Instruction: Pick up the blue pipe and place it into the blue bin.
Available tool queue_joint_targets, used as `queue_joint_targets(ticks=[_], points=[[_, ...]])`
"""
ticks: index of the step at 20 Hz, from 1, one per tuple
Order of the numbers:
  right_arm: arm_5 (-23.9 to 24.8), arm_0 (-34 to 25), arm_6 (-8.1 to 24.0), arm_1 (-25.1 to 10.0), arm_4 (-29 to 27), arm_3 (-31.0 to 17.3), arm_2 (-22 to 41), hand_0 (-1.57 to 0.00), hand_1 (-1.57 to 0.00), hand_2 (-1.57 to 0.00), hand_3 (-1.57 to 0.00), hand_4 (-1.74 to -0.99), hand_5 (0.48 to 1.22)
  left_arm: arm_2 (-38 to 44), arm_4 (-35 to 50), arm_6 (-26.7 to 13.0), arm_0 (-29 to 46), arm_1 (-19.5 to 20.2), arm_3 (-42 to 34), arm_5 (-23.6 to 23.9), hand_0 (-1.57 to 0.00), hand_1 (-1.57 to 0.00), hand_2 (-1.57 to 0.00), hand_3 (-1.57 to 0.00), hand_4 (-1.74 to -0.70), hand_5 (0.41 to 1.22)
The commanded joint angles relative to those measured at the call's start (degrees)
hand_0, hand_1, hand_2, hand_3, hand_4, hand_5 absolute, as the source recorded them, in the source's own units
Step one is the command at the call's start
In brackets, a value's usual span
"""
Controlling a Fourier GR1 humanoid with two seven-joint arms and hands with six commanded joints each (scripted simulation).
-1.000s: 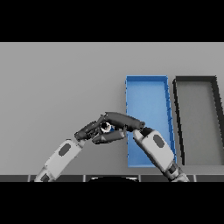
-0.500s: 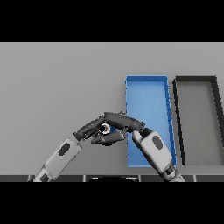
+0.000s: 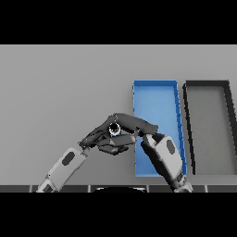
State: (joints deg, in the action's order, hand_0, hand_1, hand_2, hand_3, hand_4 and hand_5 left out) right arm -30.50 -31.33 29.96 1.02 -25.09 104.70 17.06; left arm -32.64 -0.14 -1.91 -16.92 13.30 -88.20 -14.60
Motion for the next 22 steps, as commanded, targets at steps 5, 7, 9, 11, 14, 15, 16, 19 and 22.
queue_joint_targets(ticks=[5,7,9,11,14,15,16,19,22], points=[[13.3,-10.6,4.7,-7.4,-15.6,0.2,-3.2,-1.57,-1.57,-1.57,-1.57,-1.689,1.171,-0.5,0.2,-1.5,0.6,-0.3,-0.2,-0.3,0.00,0.00,0.00,0.00,-0.92,0.503],[17.5,-18.1,4.2,-10.5,-21.5,-1.4,-7.0,-1.57,-1.57,-1.57,-1.57,-1.707,1.141,-0.5,0.0,-2.1,0.1,-0.5,0.1,-0.2,0.00,0.00,0.00,0.00,-0.92,0.503],[18.3,-23.7,2.3,-13.1,-21.9,-3.7,-10.3,-1.57,-1.57,-1.57,-1.57,-1.720,1.127,-0.6,-0.4,-0.8,0.0,-0.1,0.1,-0.4,0.00,0.00,0.00,0.00,-0.91,0.502],[20.4,-26.6,1.2,-15.2,-21.1,-6.5,-13.2,-1.57,-1.57,-1.57,-1.57,-1.727,1.113,-0.5,-0.3,0.5,0.9,0.5,-0.9,-0.3,0.00,0.00,0.00,0.00,-0.91,0.499],[23.2,-29.5,0.1,-18.6,-15.7,-13.1,-16.4,-1.57,-1.57,-1.57,-1.57,-1.734,1.127,-0.3,0.5,0.2,1.3,1.0,-1.7,-0.8,0.00,0.00,0.00,0.00,-0.91,0.491],[23.6,-29.4,0.0,-19.4,-15.0,-15.5,-17.8,-1.57,-1.57,-1.57,-1.57,-1.735,1.131,-0.4,0.6,0.3,1.8,1.4,-2.6,-0.9,0.00,0.00,0.00,0.00,-0.91,0.491],[22.5,-28.6,0.0,-20.9,-12.9,-18.0,-18.4,-1.57,-1.57,-1.57,-1.57,-1.736,1.135,-0.2,0.8,0.1,1.8,1.5,-2.7,-0.9,0.00,0.00,0.00,0.00,-0.91,0.490],[22.7,-24.8,1.1,-22.1,-9.9,-22.8,-20.2,-1.57,-1.57,-1.57,-1.57,-1.739,1.124,0.6,1.6,-0.9,1.3,1.4,-1.7,-1.0,0.00,0.00,0.00,0.00,-0.91,0.489],[23.4,-18.0,2.4,-21.7,-8.0,-23.3,-20.6,-1.57,-1.57,-1.57,-1.57,-1.740,1.121,0.6,1.4,-1.7,0.8,1.0,-0.9,-0.9,0.00,0.00,0.00,0.00,-0.89,0.487]])
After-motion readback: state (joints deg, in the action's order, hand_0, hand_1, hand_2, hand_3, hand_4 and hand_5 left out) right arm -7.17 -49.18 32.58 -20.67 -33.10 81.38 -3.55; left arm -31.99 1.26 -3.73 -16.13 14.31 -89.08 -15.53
